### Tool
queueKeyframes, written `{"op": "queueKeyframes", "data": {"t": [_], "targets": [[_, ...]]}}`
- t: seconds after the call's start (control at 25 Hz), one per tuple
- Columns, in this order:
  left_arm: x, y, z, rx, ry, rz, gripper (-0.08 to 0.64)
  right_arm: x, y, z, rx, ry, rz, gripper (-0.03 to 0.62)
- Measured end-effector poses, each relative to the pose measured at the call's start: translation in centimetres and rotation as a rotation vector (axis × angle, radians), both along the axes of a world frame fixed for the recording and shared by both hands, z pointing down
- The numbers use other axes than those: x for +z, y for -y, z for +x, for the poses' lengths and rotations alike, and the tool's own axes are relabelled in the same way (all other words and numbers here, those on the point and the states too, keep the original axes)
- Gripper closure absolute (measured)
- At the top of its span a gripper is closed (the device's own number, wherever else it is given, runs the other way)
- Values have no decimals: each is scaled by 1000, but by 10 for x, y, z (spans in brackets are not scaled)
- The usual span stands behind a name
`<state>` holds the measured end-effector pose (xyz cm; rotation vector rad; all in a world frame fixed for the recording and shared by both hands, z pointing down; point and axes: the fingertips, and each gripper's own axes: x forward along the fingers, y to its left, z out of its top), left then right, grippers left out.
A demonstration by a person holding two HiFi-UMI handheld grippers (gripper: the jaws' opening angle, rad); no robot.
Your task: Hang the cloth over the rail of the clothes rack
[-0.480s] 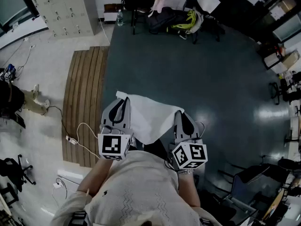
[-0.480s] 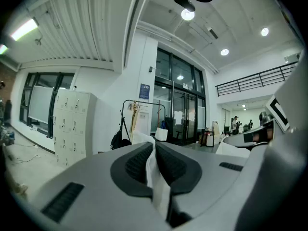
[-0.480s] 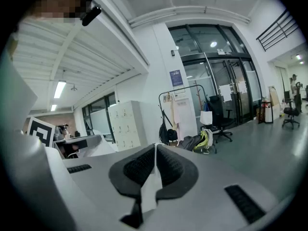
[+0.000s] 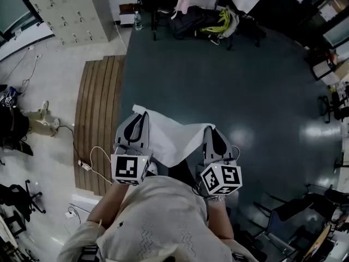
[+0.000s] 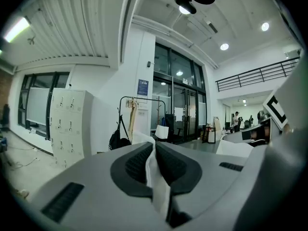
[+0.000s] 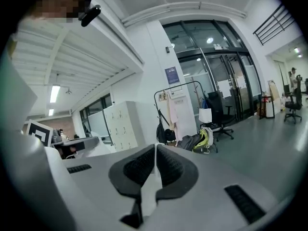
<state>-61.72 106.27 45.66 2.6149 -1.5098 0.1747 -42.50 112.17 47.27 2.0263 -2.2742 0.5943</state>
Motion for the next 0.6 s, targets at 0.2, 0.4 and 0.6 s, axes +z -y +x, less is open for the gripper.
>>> {"op": "queueKeyframes", "data": {"t": [0.2,0.4,0.6], "targets": [[-1,46,49,-42,43,8,537,5,57,54,-50,20,-1,571],[-3,91,89,-103,79,-5,537,0,115,107,-98,17,11,571],[4,115,121,-113,66,14,537,7,145,143,-115,8,22,571]]}}
